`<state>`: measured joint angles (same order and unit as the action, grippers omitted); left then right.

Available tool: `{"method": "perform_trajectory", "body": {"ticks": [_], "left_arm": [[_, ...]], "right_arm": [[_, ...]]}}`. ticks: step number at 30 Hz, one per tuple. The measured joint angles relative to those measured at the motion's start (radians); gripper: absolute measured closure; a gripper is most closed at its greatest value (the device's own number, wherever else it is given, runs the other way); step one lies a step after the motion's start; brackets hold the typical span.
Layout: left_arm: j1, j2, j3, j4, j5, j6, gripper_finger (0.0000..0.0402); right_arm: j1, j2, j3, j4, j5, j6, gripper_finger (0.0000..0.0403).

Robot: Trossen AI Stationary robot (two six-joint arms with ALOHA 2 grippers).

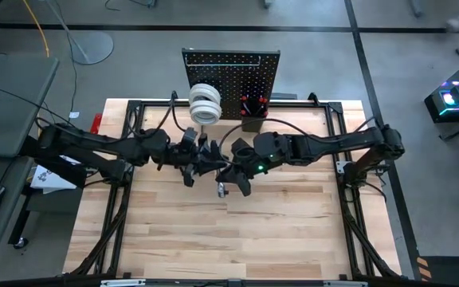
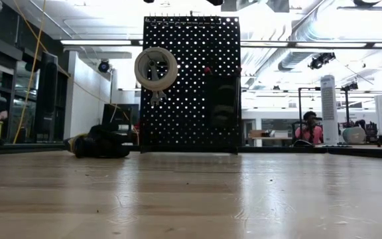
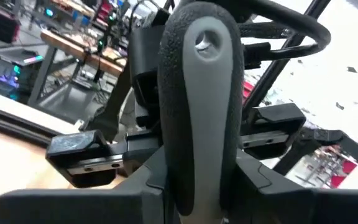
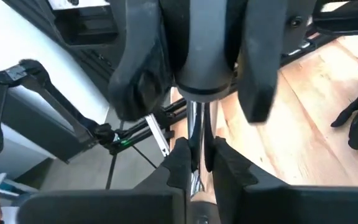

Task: Hang tools onto peg board
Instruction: Put the black ratchet wrench into the black bin on the peg board

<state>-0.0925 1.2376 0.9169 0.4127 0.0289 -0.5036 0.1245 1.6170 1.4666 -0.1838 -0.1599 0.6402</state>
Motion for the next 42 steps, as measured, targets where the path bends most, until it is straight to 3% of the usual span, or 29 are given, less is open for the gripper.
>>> {"method": "perform_trajectory", "body": {"ticks": [4,9,15,22,29,37,42], "left_arm": [[0.015,-0.027,0.000,-0.030,-0.030,0.009,0.0321],[0.058,-0.100,-0.002,-0.203,-0.041,-0.007,0.0322],[0.112,-0.158,-0.002,-0.385,0.015,-0.265,0.0322],[0.169,-0.115,-0.001,-0.279,0.061,-0.766,0.0322],[0.179,-0.053,0.000,-0.102,0.069,-1.013,0.0322],[0.167,-0.005,0.000,-0.015,0.048,-1.105,0.0322],[0.154,0.002,-0.001,0.013,0.033,-1.122,0.0322]], "right_arm": [[-0.001,-0.023,0.000,-0.033,0.038,0.010,0.0332],[0.010,-0.095,0.002,-0.133,0.088,-0.059,0.0267],[0.019,-0.172,0.002,-0.148,0.205,-0.332,0.0232],[0.070,-0.152,0.002,-0.157,0.426,-0.884,0.0230],[0.153,-0.104,0.002,-0.093,0.745,-1.536,0.0229],[0.147,-0.044,0.000,0.155,0.795,-1.836,0.0229],[0.128,-0.033,0.001,0.169,0.732,-1.816,0.0229]]}}
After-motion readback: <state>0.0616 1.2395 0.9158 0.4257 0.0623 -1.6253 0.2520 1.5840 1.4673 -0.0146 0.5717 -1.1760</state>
